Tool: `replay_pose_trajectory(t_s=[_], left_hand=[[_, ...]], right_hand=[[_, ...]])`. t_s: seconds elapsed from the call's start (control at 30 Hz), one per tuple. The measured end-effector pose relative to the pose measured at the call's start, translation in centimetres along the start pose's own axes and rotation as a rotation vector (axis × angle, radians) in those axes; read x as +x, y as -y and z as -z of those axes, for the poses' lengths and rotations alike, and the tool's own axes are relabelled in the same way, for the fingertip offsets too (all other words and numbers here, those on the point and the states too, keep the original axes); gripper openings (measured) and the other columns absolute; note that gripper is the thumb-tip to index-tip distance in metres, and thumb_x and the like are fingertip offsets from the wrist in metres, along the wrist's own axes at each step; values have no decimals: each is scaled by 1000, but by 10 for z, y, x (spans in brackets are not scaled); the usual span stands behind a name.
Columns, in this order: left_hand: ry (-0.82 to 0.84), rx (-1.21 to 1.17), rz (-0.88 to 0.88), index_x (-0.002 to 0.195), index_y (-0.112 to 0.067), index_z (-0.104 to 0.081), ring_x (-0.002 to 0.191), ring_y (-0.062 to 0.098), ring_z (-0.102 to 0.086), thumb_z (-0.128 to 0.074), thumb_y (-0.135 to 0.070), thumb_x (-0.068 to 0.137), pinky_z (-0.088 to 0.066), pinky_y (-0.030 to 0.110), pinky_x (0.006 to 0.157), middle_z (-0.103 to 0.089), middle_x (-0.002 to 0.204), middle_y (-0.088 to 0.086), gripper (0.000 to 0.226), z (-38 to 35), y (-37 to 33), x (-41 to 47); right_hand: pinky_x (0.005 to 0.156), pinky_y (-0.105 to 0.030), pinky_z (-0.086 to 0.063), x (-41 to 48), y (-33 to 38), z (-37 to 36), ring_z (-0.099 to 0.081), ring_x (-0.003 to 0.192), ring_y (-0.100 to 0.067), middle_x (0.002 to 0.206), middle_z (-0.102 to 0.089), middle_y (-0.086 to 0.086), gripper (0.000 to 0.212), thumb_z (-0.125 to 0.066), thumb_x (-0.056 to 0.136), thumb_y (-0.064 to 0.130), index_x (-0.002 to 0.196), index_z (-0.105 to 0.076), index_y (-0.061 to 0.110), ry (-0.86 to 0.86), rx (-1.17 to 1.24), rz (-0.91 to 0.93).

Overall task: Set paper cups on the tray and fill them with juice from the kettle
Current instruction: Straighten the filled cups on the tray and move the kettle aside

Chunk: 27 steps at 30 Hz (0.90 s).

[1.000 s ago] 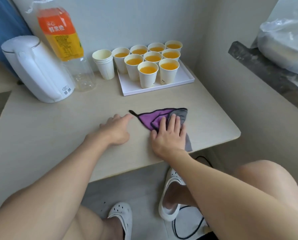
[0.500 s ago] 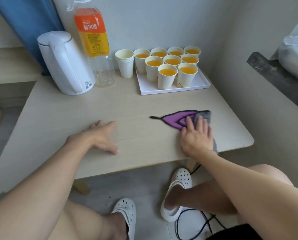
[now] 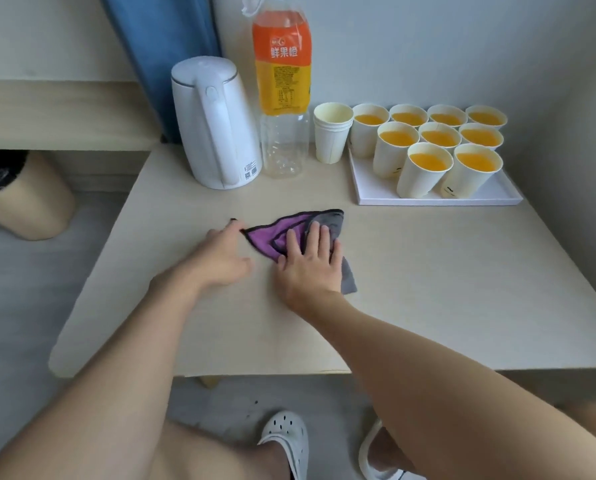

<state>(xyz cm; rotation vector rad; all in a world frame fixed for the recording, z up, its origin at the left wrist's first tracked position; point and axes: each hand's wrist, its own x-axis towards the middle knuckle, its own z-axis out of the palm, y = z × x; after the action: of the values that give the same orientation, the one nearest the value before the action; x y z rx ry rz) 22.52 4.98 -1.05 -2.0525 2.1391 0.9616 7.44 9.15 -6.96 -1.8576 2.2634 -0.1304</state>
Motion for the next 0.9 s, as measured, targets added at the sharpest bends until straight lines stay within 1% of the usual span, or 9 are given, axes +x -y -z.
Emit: replay_pose_trajectory(t_s=[0.17,0.3,0.4,0.47,0.53,0.63,0.73,0.8,0.9], left_hand=[[-118,36,156,161,-28,-21,142,39,-39,-54,-33,100,-37,50,116,-36,157,16,69,2,25,6],[-164,15,112,159,-27,-21,145,36,-34,-59,-34,97,-35,46,115,-34,155,15,74,-8,19,-8],[-166,149,55,151,-28,-29,151,30,-24,-64,-56,87,-29,48,120,-30,158,10,78,-28,27,-13],[-180,238,27,148,-25,-31,152,29,-22,-63,-70,82,-28,49,119,-30,159,9,86,-34,34,-12],[-170,243,28,153,-19,-24,150,32,-27,-66,-74,79,-33,49,116,-32,158,13,101,-29,32,-9],[-78,245,49,164,-11,3,152,37,-25,-74,-66,80,-33,48,115,-21,165,20,127,-15,17,-4],[8,202,53,163,-12,16,157,35,-19,-85,-53,77,-31,47,122,-11,170,19,139,-8,19,-7],[-33,34,45,165,-13,10,154,32,-29,-88,-33,76,-36,43,120,-25,167,16,133,-6,32,-8],[-297,-329,105,162,-12,-22,132,33,-51,-75,-14,84,-44,31,105,-43,153,19,94,0,48,-11]], right_hand=[[121,-44,7,0,34,-6,8,152,-21,166,5,-5,55,-19,103,45,156,-11,34,111,-77,500],[122,-42,5,38,2,5,6,152,-22,166,3,-5,58,-22,101,45,157,-11,34,61,-53,239],[121,-45,7,51,4,6,8,151,-26,165,5,-9,59,-21,100,43,157,-10,30,49,-12,0],[120,-47,7,43,17,1,9,151,-28,165,5,-11,59,-23,100,43,157,-11,29,20,-18,20],[121,-47,6,27,26,-3,8,151,-27,165,4,-10,59,-25,100,43,156,-13,31,-1,-51,221],[122,-44,3,25,19,-1,6,152,-21,166,3,-5,56,-23,102,44,156,-12,35,50,-115,507],[121,-45,4,40,24,1,7,152,-22,166,3,-5,57,-22,101,43,156,-11,34,45,-65,292],[120,-49,7,40,44,-2,11,151,-26,165,6,-9,59,-22,100,41,157,-9,30,49,-43,144],[119,-50,10,20,83,-9,16,150,-27,164,13,-8,61,-23,101,43,158,-5,29,114,-63,309]])
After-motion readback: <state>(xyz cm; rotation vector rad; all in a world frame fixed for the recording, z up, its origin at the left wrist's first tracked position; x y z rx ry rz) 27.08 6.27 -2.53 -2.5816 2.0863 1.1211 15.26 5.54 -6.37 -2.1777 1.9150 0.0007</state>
